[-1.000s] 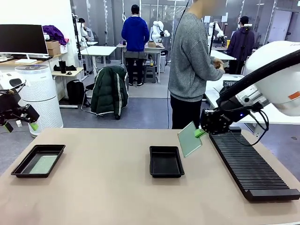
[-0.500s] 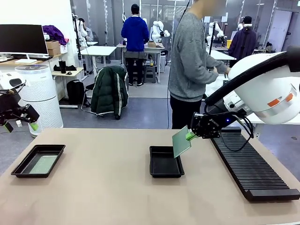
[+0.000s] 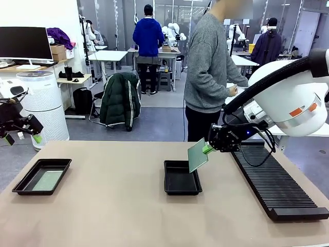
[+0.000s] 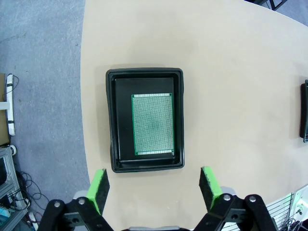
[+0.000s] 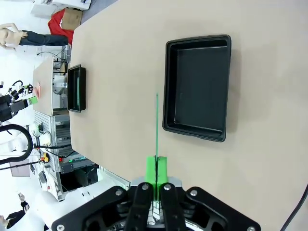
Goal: Inspect and transfer BCBs to ESD trays.
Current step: Pick up the Blank PCB from the PCB Rack and place it in the right ESD tray.
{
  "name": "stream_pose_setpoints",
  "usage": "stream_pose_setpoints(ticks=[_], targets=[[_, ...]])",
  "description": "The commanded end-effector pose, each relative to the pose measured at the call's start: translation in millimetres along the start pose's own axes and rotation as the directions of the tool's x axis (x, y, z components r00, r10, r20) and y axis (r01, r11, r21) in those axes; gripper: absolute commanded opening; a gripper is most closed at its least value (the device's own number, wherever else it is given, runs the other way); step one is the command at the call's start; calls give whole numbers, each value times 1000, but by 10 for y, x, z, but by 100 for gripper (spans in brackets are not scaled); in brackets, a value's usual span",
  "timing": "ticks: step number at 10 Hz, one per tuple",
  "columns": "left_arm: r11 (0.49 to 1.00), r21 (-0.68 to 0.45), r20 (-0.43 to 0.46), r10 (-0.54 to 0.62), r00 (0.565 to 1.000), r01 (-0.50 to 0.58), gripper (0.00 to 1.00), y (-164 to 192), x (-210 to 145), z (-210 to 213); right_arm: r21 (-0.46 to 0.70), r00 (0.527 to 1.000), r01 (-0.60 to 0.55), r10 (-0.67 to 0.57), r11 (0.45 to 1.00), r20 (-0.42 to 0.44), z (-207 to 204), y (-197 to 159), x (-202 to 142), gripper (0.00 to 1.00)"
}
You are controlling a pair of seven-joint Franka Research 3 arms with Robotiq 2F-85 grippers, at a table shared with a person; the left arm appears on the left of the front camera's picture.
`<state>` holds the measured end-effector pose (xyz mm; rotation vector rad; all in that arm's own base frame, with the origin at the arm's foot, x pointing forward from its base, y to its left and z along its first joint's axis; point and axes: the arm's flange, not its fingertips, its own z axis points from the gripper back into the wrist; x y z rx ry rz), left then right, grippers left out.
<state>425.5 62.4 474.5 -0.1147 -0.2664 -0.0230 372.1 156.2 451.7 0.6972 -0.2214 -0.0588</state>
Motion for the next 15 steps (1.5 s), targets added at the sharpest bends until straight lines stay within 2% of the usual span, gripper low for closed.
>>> stream_pose_setpoints(ticks=[1, 2, 5, 7, 10, 15], targets=[[1000, 8, 5, -1, 1000, 1, 100, 16, -4, -18, -7, 1000, 9, -9, 1000, -6, -7, -1, -11, 1], [1000, 8, 5, -1, 1000, 1, 100, 16, -4, -18, 0, 1000, 0, 0, 1000, 0, 0, 0, 0, 1], [1000, 8, 5, -1, 1000, 1, 100, 16, -4, -18, -4, 998, 53, -53, 999, -41, -342, -17, 461, 1], [1000, 8, 5, -1, 1000, 1, 100, 16, -4, -18, -15, 996, 73, -74, 997, -48, -492, -24, 550, 1], [1000, 8, 5, -1, 1000, 1, 100, 16, -4, -18, -45, 993, 78, -81, 996, -83, -722, -53, 610, 1], [1000, 8, 5, -1, 1000, 1, 100, 16, -4, -18, -92, 993, 84, -91, 992, -72, -1009, -113, 564, 1]])
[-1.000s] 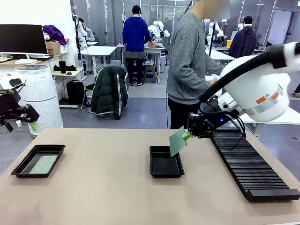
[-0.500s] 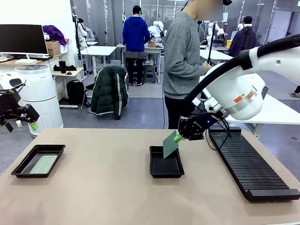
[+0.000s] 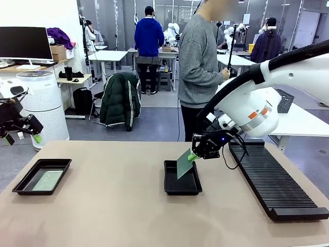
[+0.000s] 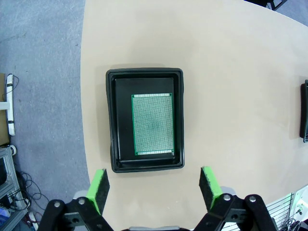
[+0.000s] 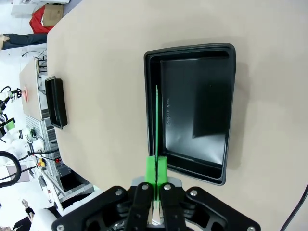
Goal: Inspect and transfer BCBs to ESD trays.
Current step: Pick up the Blank PCB from the PCB Rack and place it in the right ESD tray.
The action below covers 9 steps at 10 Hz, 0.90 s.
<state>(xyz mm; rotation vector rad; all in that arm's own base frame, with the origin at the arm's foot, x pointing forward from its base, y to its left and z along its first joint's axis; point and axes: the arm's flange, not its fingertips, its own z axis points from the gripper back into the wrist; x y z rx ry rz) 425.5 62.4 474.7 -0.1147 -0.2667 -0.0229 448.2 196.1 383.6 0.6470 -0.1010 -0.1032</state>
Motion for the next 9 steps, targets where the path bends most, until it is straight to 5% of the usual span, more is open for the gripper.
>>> stream_pose_setpoints(ticks=[1, 9], targets=[[1000, 8, 4, -1, 1000, 1, 100, 16, -4, -19, -33, 1000, 21, -21, 999, 16, -138, 26, 4, 1], [1000, 8, 4, -1, 1000, 1, 100, 16, -4, -19, -34, 1000, -9, 9, 999, -6, -457, 73, 61, 1]])
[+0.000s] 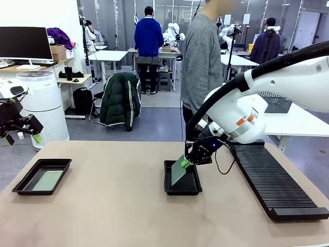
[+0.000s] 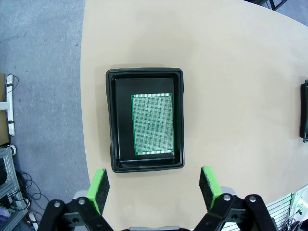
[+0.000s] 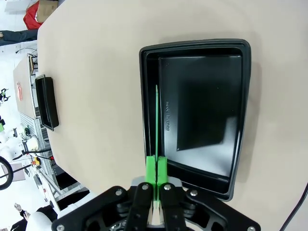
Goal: Inspect and transfer BCBs to ESD trays.
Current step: Pick up the Blank PCB from the PCB Rack and place it in the right ESD tray.
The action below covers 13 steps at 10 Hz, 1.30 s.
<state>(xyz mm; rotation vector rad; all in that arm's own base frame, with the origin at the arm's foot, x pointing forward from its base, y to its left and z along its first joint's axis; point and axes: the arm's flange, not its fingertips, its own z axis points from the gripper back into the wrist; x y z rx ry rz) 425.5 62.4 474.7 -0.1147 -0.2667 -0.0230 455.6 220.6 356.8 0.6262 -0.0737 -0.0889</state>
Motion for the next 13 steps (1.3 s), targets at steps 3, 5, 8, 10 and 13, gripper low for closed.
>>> stream_pose_setpoints(ticks=[3, 5, 8, 10, 13], targets=[[1000, 8, 4, -1, 1000, 1, 100, 16, -4, -19, -24, 1000, 2, -2, 1000, 7, -217, 46, 88, 1], [1000, 8, 4, -1, 1000, 1, 100, 16, -4, -19, -43, 1000, 11, -10, 999, 14, -277, 37, 98, 1], [1000, 8, 4, -1, 1000, 1, 100, 16, -4, -19, -67, 1000, 23, -23, 997, 2, -310, -6, 100, 1], [1000, 8, 4, -1, 1000, 1, 100, 16, -4, -19, -83, 1000, 30, -30, 996, -5, -296, -14, 109, 20], [1000, 8, 4, -1, 1000, 1, 100, 16, -4, -19, -127, 999, 27, -30, 991, -18, -271, 7, 127, 54]])
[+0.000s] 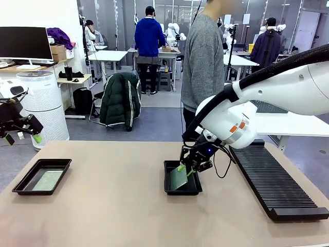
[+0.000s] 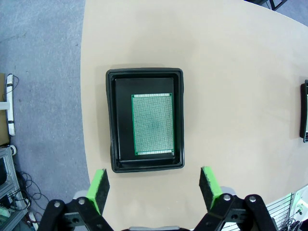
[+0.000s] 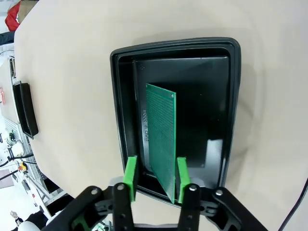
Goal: Inspect and transfer BCBs to ESD trays.
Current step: Pick up the Blank PCB from the PCB Rack and place it in the right ESD tray.
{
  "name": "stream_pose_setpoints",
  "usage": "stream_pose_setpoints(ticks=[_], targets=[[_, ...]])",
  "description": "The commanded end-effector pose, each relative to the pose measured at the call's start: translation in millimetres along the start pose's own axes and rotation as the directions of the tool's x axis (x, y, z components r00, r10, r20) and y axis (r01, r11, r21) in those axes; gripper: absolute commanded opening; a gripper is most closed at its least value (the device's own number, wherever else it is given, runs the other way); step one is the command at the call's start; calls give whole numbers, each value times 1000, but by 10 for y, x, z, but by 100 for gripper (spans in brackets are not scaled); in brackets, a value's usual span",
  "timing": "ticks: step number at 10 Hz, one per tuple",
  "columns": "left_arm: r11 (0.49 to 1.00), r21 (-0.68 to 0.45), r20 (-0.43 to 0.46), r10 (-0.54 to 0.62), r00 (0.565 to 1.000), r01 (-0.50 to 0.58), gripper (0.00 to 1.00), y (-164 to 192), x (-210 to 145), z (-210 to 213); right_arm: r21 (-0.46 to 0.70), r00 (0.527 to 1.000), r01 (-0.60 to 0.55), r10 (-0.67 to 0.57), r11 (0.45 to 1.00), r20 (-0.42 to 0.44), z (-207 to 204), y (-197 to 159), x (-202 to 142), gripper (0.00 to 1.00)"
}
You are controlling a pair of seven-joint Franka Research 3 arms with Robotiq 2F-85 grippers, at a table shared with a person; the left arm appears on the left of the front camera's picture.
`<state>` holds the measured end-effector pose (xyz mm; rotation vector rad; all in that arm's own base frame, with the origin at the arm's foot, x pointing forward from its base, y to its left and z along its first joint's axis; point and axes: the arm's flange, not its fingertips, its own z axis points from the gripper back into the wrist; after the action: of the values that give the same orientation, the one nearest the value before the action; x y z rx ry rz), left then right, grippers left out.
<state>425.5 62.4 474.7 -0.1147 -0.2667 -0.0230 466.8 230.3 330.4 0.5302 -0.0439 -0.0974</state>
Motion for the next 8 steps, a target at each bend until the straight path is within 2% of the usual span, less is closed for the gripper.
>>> stream_pose_setpoints(ticks=[1, 2, 3, 4, 6, 8], targets=[[1000, 8, 4, -1, 1000, 1, 100, 16, -4, -19, -53, 1000, 17, -17, 998, 2, 39, 93, 45, 59], [1000, 8, 4, -1, 1000, 1, 100, 16, -4, -19, -86, 1000, 16, -16, 996, 1, 63, 123, 50, 73], [1000, 8, 4, -1, 1000, 1, 100, 16, -4, -19, -118, 1000, 12, -12, 993, 2, 101, 159, 43, 78], [1000, 8, 4, -1, 1000, 1, 100, 16, -4, -19, -146, 1000, 11, -11, 989, -2, 151, 208, 36, 92], [1000, 8, 4, -1, 1000, 1, 100, 16, -4, -19, -180, 1000, 11, -13, 984, -9, 239, 261, 23, 100], [1000, 8, 4, -1, 1000, 1, 100, 16, -4, -19, -203, 1000, 12, -15, 979, -18, 315, 303, -1, 100]])
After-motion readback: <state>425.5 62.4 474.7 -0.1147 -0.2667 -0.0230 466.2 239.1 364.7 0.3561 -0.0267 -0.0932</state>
